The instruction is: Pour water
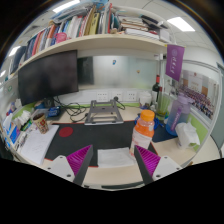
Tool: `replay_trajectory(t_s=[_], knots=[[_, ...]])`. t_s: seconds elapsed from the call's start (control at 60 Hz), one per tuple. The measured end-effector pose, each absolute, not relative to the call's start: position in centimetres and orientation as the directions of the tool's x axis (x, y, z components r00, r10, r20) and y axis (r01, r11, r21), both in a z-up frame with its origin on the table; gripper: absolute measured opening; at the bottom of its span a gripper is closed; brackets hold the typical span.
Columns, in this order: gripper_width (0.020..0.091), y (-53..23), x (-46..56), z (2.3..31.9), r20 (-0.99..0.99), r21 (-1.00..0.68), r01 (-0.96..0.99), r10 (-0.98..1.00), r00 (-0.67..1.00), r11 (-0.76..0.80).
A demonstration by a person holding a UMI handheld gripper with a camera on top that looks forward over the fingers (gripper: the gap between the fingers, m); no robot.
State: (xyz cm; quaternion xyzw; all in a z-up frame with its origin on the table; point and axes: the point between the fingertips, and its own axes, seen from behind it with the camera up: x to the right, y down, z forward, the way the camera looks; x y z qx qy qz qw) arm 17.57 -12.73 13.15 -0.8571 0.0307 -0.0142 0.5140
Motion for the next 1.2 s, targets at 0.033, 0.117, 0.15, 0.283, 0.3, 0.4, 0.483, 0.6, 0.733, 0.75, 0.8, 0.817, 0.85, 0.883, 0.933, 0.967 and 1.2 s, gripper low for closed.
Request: replay_trajectory(t_s=[0.033, 0.117, 0.15, 0.283, 0.3, 0.4, 0.483, 0.6, 0.733, 0.75, 0.8, 0.817, 0.85, 0.883, 0.933, 0.967, 1.2], knots=[[0.0851, -12.8, 19.5, 12.6, -0.002, -0.881, -0.035, -0.070, 0.998, -0.473], [0.0849, -12.4, 23.4, 11.4, 0.012, -0.881, -0.032, -0.090, 0.996, -0.471], [0.0850, -11.9, 24.4, 11.0, 0.012, -0.882, -0.031, -0.088, 0.996, -0.469], [0.0851, -8.6, 26.6, 10.7, 0.028, -0.905, 0.000, -0.058, 0.998, -0.426], [0.0851, -8.2, 26.7, 10.7, 0.027, -0.907, 0.003, -0.053, 0.998, -0.420], [0.0853, -5.5, 27.4, 10.5, 0.029, -0.925, 0.017, -0.026, 0.999, -0.379], [0.0834, -3.7, 27.7, 10.8, 0.024, -0.945, 0.018, -0.015, 1.000, -0.327], [0.0662, -1.9, 27.6, 10.0, 0.022, -0.958, 0.023, 0.009, 1.000, -0.286], [0.0582, -1.0, 27.6, 9.8, -0.009, -0.971, -0.010, -0.006, 1.000, -0.241], [0.0574, -1.0, 27.7, 9.9, -0.009, -0.972, -0.011, -0.009, 1.000, -0.233], [0.0562, -1.0, 27.9, 10.1, -0.016, -0.978, -0.020, -0.018, 1.000, -0.207], [0.0560, -1.0, 28.0, 10.2, -0.019, -0.980, -0.023, -0.023, 1.000, -0.198], [0.0537, -0.9, 28.1, 10.4, -0.026, -0.983, -0.031, -0.030, 0.999, -0.179], [0.0509, -1.0, 27.9, 10.4, -0.022, -0.986, -0.026, -0.031, 0.999, -0.165], [0.0478, -1.1, 27.6, 10.4, 0.002, -0.988, -0.001, -0.024, 1.000, -0.152], [0.0443, -1.1, 27.7, 10.4, 0.012, -0.989, 0.008, -0.027, 1.000, -0.146], [0.0392, -0.5, 28.0, 10.7, 0.115, -0.976, 0.102, -0.059, 0.992, -0.191]])
